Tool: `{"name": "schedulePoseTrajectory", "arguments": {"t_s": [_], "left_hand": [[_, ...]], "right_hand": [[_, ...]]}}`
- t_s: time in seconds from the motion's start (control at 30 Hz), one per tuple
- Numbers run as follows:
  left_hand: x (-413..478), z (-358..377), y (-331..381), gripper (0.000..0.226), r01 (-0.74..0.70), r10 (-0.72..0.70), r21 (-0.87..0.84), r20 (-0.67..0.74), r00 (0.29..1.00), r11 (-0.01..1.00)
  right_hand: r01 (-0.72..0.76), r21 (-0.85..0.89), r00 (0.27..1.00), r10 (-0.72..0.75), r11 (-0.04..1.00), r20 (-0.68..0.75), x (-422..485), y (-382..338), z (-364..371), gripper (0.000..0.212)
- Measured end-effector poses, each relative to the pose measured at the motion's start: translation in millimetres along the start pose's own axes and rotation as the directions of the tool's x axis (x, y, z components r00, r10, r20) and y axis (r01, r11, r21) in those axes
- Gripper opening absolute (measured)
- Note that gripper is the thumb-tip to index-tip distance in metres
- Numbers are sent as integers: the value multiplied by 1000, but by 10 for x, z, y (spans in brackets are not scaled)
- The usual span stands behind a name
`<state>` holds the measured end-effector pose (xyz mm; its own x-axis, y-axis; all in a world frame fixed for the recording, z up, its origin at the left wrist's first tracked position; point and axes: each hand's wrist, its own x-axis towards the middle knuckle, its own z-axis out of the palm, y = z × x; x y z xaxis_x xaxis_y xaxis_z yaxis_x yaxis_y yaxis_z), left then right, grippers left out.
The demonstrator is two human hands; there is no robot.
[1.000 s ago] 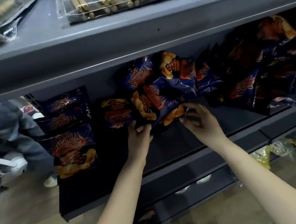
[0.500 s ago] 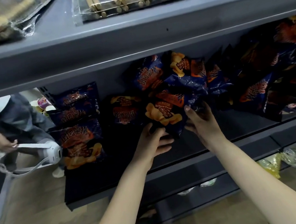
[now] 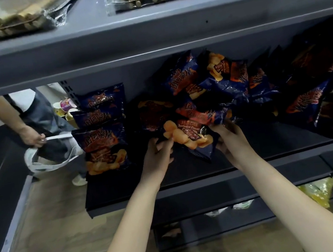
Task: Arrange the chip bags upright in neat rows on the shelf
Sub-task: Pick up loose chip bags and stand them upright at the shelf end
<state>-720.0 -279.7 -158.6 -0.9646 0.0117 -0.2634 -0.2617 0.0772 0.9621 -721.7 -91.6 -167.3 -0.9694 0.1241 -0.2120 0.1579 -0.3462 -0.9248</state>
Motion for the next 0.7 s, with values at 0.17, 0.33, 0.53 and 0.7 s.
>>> {"name": "schedulePoseTrajectory", "arguments": {"t_s": [0.17,0.33,0.53,0.7], "left_hand": [[-153,-320,167,83,-73,69,-47,-91,993,996],[-363,-520,225,37,-138,135,117,33,990,984],[-509,-762,57,50,-154,154,-4,-79,985,988],[-619,-980,-24,7,-192,173,-36,-301,938,981]], "right_hand": [[6,27,972,-12,1000,233,-41,-16,150,38],[21,-174,888,61,985,455,-121,51,403,66],[107,-287,852,61,952,520,-201,164,733,58],[160,-257,833,9,953,553,-244,257,1037,53]]}}
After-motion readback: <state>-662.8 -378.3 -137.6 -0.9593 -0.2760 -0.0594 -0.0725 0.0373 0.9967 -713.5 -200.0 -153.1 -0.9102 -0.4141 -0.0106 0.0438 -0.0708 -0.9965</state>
